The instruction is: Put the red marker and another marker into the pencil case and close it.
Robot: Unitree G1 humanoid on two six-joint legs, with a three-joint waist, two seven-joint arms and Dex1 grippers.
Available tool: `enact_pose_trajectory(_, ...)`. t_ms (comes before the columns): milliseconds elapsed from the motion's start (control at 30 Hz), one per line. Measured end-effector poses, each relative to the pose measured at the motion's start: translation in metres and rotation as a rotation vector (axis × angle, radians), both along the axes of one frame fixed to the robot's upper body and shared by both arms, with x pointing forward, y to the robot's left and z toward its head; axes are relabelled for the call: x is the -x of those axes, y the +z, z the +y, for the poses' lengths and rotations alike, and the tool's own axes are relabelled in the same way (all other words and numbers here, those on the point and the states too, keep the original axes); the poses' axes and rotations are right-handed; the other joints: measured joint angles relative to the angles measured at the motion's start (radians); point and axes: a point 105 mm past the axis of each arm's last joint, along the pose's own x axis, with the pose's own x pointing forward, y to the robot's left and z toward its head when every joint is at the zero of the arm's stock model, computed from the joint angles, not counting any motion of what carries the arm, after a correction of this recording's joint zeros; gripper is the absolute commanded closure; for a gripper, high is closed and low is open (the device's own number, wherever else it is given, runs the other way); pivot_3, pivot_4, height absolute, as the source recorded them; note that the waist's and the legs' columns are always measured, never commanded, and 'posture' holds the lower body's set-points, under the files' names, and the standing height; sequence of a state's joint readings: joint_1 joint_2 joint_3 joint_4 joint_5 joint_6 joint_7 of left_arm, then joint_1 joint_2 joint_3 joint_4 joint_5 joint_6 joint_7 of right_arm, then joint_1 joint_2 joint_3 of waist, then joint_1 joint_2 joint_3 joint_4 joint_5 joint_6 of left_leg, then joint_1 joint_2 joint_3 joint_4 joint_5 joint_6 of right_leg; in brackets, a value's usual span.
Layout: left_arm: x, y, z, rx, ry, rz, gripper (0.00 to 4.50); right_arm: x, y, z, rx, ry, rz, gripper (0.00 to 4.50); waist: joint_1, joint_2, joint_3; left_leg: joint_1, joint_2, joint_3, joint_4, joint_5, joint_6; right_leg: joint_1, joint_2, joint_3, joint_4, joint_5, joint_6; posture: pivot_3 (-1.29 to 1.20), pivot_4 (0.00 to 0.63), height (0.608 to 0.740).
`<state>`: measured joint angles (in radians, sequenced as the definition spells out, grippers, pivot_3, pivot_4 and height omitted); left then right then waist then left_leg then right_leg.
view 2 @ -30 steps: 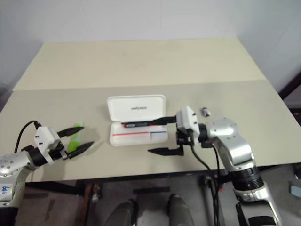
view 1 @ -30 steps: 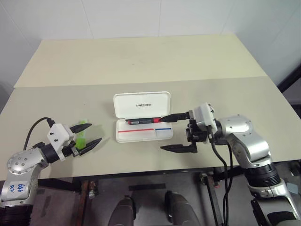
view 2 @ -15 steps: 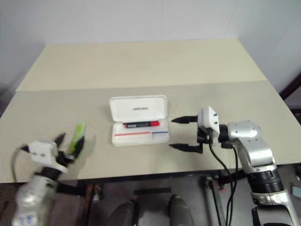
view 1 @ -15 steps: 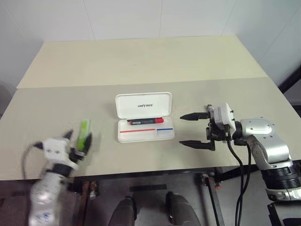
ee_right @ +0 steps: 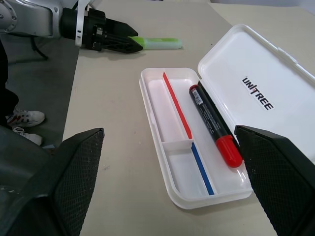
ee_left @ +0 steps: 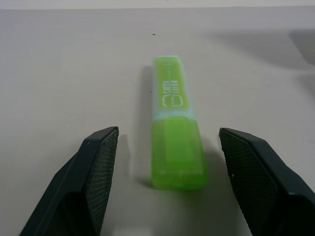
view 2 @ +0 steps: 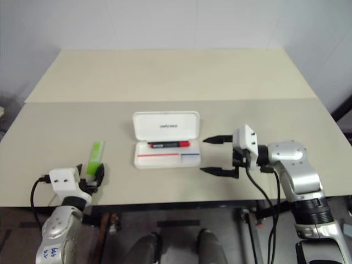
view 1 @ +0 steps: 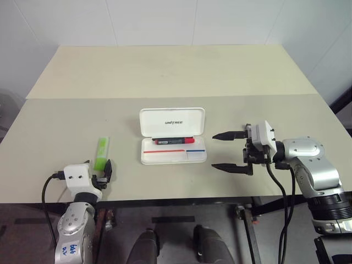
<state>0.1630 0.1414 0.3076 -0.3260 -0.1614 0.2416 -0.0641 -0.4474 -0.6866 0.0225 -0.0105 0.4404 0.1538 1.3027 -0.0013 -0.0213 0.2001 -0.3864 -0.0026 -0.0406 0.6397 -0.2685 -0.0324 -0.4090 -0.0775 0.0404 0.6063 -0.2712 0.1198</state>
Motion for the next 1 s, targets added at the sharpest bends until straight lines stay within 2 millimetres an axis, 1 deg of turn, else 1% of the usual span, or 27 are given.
enact_pose_trajectory(67,-0.003,0.000,-0.001,0.010,-0.006,0.004,1.04,-0.001,0.000,0.000,-0.002,-0.005,-0.003,0.02,0.000,0.001,0.000,0.000,0.000,0.000,0.000,0.000,0.000,0.000,0.000,0.000,0.000,0.000,0.000,0.00,0.150,0.740)
enact_pose_trajectory(100,-0.004,-0.001,-0.001,0.018,-0.009,0.007,1.43,-0.001,0.001,0.000,-0.002,-0.007,-0.004,0.00,0.002,0.001,-0.001,0.000,0.000,0.000,0.001,0.000,0.000,0.000,0.000,0.000,0.001,0.000,0.000,0.00,0.150,0.740)
enact_pose_trajectory(167,-0.005,-0.001,-0.002,0.029,-0.011,0.013,1.88,-0.001,0.001,0.001,-0.003,-0.007,-0.007,0.00,0.002,0.002,-0.001,0.000,0.000,-0.001,0.003,0.000,0.000,0.001,0.000,-0.001,0.001,0.000,-0.001,0.00,0.150,0.740)
enact_pose_trajectory(200,-0.005,-0.001,-0.002,0.036,-0.012,0.016,2.29,-0.001,0.001,0.001,-0.003,-0.008,-0.007,0.00,0.002,0.002,-0.001,0.000,0.000,-0.001,0.004,0.000,0.000,0.001,0.000,-0.001,0.001,-0.001,-0.002,0.00,0.150,0.740)
enact_pose_trajectory(233,-0.006,-0.001,-0.002,0.040,-0.012,0.017,2.56,-0.001,0.001,0.001,-0.003,-0.009,-0.007,0.00,0.002,0.002,-0.001,0.000,0.000,-0.001,0.004,0.000,0.000,0.002,0.000,-0.001,0.001,-0.001,-0.002,0.00,0.150,0.740)
enact_pose_trajectory(300,-0.006,-0.001,-0.001,0.042,-0.013,0.024,3.30,-0.001,0.001,0.001,-0.005,-0.012,-0.008,0.00,0.000,0.002,-0.001,0.000,0.000,-0.001,0.006,0.000,0.000,0.002,0.000,0.000,0.001,-0.001,-0.004,0.00,0.150,0.740)
enact_pose_trajectory(333,-0.006,-0.002,-0.001,0.041,-0.012,0.029,3.43,-0.001,0.001,0.001,-0.006,-0.014,-0.008,0.00,0.000,0.002,-0.001,0.000,0.000,-0.001,0.006,0.000,0.000,0.003,0.000,0.000,0.001,-0.001,-0.004,0.00,0.150,0.740)
enact_pose_trajectory(533,-0.007,0.001,-0.001,0.051,-0.013,0.037,3.43,-0.001,0.001,0.002,-0.008,-0.014,-0.007,0.00,0.000,0.002,-0.001,0.000,0.000,0.000,0.007,0.000,0.001,0.003,0.000,0.000,0.001,-0.001,-0.005,0.00,0.150,0.740)
enact_pose_trajectory(600,-0.008,0.002,-0.005,0.085,-0.033,0.020,3.43,-0.002,0.000,0.002,-0.007,-0.014,-0.007,0.00,0.001,0.002,-0.001,0.000,0.000,-0.001,0.007,0.000,0.001,0.003,0.000,0.000,0.001,-0.001,-0.005,0.00,0.150,0.740)
enact_pose_trajectory(667,-0.009,0.009,-0.009,0.101,-0.067,-0.019,3.43,-0.001,-0.001,0.003,-0.002,-0.013,-0.006,0.00,0.001,0.001,-0.001,-0.001,0.000,-0.001,0.007,0.000,0.001,0.003,0.000,-0.001,0.000,-0.001,-0.005,0.00,0.150,0.740)
enact_pose_trajectory(767,-0.012,0.029,-0.013,0.060,-0.137,-0.106,3.43,-0.001,-0.002,0.004,-0.004,-0.010,-0.008,0.00,0.001,0.001,-0.001,-0.001,0.000,-0.001,0.006,0.000,0.001,0.002,0.000,-0.001,0.000,-0.001,-0.005,0.00,0.150,0.740)
enact_pose_trajectory(933,-0.007,0.083,-0.015,-0.047,-0.305,-0.298,3.43,-0.002,-0.005,0.006,-0.014,-0.006,-0.015,0.00,-0.002,0.001,-0.001,-0.001,0.001,0.000,0.005,0.000,0.000,0.002,0.000,-0.001,-0.002,-0.001,-0.005,0.00,0.150,0.740)
enact_pose_trajectory(1000,-0.003,0.098,-0.017,-0.094,-0.374,-0.340,3.43,-0.002,-0.007,0.006,-0.018,-0.005,-0.016,0.00,-0.001,0.001,-0.001,-0.001,0.001,0.000,0.004,-0.001,0.000,0.002,0.000,0.000,-0.002,-0.001,-0.005,0.00,0.150,0.740)
